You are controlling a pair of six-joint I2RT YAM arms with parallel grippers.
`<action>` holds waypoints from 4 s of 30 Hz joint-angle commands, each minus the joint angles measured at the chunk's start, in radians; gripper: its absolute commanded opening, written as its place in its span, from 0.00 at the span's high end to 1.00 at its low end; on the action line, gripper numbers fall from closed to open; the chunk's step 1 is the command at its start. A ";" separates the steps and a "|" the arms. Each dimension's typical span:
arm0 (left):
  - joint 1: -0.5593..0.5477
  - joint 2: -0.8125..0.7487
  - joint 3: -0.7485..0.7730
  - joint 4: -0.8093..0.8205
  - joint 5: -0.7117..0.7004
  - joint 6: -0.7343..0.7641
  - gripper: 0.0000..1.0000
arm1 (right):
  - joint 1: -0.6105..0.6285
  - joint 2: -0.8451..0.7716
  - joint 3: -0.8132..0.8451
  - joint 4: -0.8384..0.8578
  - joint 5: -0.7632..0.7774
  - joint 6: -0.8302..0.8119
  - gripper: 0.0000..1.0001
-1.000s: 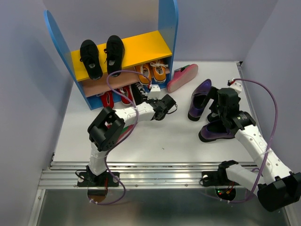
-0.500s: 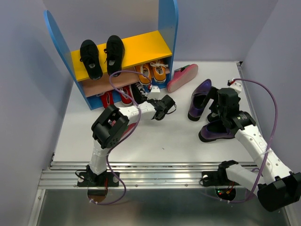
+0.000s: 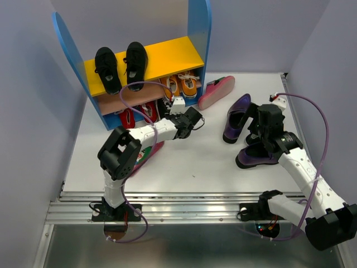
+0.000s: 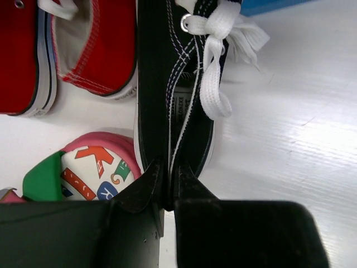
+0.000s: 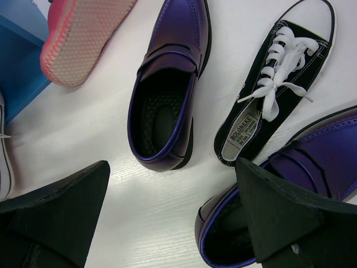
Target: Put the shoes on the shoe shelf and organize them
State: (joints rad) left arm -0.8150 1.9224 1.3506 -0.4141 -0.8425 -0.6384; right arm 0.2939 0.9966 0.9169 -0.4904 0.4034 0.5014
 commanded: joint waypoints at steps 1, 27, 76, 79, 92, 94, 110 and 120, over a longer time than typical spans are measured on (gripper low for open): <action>0.026 -0.163 0.010 0.113 -0.049 0.022 1.00 | -0.006 -0.006 0.042 0.016 -0.012 -0.011 0.00; 0.152 -0.096 -0.044 0.483 0.089 0.134 1.00 | -0.006 -0.052 0.080 -0.094 -0.038 -0.049 0.00; 0.067 -0.358 -0.234 0.428 0.108 0.149 0.21 | -0.006 -0.033 0.033 -0.068 -0.058 0.019 0.00; 0.030 -0.413 -0.237 0.362 0.102 0.141 0.21 | -0.006 0.019 0.059 -0.030 -0.098 0.023 0.00; -0.009 -0.675 -0.246 0.141 0.097 0.054 0.21 | -0.006 0.658 0.462 0.136 -0.227 0.078 0.00; -0.007 -0.709 -0.249 0.126 0.089 0.048 0.21 | -0.006 0.733 0.555 0.144 -0.248 0.086 0.00; -0.004 -0.763 -0.262 0.081 0.100 0.022 0.21 | 0.025 1.136 0.872 0.110 -0.386 -0.017 0.00; -0.004 -0.735 -0.245 0.090 0.106 0.023 0.21 | 0.025 1.163 0.895 0.124 -0.382 -0.032 0.00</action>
State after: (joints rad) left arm -0.8223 1.1812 1.0935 -0.3374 -0.7177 -0.6109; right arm 0.3099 2.1460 1.7603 -0.3893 0.0288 0.4915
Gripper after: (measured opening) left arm 0.786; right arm 0.998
